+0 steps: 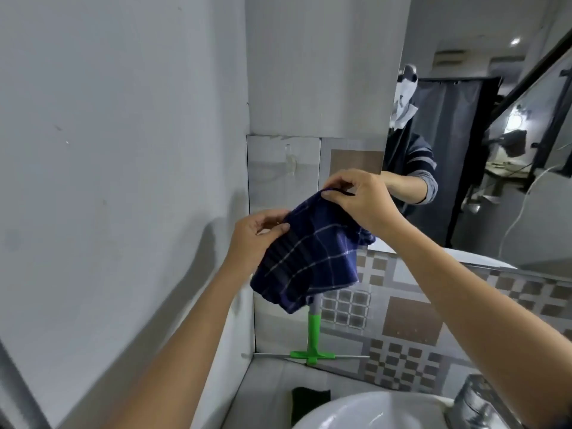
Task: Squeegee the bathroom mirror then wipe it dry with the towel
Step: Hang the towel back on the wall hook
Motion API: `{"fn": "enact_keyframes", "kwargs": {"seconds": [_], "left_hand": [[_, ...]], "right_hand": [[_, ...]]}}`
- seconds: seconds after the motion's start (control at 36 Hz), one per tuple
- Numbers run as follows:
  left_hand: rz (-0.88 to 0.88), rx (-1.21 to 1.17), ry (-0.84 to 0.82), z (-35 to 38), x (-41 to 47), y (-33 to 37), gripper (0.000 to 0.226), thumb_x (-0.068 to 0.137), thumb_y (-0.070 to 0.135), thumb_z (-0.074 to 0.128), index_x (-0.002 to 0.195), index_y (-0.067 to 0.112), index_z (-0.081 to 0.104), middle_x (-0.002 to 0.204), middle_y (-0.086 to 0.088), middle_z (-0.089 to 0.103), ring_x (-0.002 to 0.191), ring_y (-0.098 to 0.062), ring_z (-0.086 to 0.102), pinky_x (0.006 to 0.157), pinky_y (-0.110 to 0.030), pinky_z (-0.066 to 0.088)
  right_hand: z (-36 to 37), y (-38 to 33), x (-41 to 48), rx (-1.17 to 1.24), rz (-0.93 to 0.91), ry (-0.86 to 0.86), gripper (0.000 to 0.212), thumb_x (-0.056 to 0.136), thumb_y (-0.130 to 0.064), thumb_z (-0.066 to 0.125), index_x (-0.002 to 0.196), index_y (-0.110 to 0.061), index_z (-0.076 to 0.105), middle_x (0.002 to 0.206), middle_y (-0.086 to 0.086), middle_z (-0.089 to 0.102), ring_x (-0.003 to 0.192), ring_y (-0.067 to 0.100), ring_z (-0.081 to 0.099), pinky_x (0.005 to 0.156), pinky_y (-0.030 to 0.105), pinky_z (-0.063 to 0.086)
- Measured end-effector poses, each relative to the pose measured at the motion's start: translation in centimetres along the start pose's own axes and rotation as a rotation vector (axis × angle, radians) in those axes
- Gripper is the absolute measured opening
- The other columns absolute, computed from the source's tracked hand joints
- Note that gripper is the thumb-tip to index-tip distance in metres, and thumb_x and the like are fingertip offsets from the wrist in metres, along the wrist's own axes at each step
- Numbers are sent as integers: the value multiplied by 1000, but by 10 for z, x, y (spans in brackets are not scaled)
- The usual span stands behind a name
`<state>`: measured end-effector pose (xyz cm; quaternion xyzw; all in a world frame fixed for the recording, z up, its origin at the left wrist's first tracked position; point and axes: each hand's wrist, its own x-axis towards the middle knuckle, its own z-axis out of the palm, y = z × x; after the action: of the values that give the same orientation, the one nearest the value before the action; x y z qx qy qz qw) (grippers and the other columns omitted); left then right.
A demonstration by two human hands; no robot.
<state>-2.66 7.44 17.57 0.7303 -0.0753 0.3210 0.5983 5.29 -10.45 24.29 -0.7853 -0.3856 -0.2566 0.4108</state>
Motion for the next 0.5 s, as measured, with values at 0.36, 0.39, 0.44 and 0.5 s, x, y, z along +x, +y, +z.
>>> {"fn": "enact_keyframes", "kwargs": {"seconds": [0.36, 0.39, 0.44, 0.5], "left_hand": [[306, 277, 425, -10, 147, 40, 23, 87, -2, 52, 96, 10, 70, 94, 1, 67, 85, -7, 61, 75, -2, 43], [312, 280, 433, -9, 152, 38, 25, 86, -3, 51, 94, 10, 70, 93, 0, 67, 85, -9, 61, 75, -2, 43], [299, 277, 431, -6, 155, 29, 26, 85, -6, 49, 93, 9, 70, 91, 1, 66, 85, -10, 61, 74, -2, 43], [281, 268, 419, -5, 154, 16, 27, 83, -6, 50, 91, 9, 71, 89, 1, 67, 83, -10, 61, 75, -7, 46]], "right_hand": [[35, -17, 113, -275, -24, 369, 12, 89, -16, 56, 93, -11, 66, 96, 5, 59, 84, 22, 54, 63, 30, 42], [39, -14, 114, -315, -30, 373, 13, 89, -15, 54, 93, -9, 66, 96, 6, 59, 87, 23, 54, 61, 30, 42], [46, -7, 111, -372, -60, 370, 16, 90, -12, 52, 94, -7, 67, 96, 8, 59, 90, 23, 53, 58, 31, 40], [51, 1, 103, -410, -107, 369, 16, 90, -12, 53, 93, -6, 67, 94, 8, 59, 89, 24, 54, 55, 31, 41]]}}
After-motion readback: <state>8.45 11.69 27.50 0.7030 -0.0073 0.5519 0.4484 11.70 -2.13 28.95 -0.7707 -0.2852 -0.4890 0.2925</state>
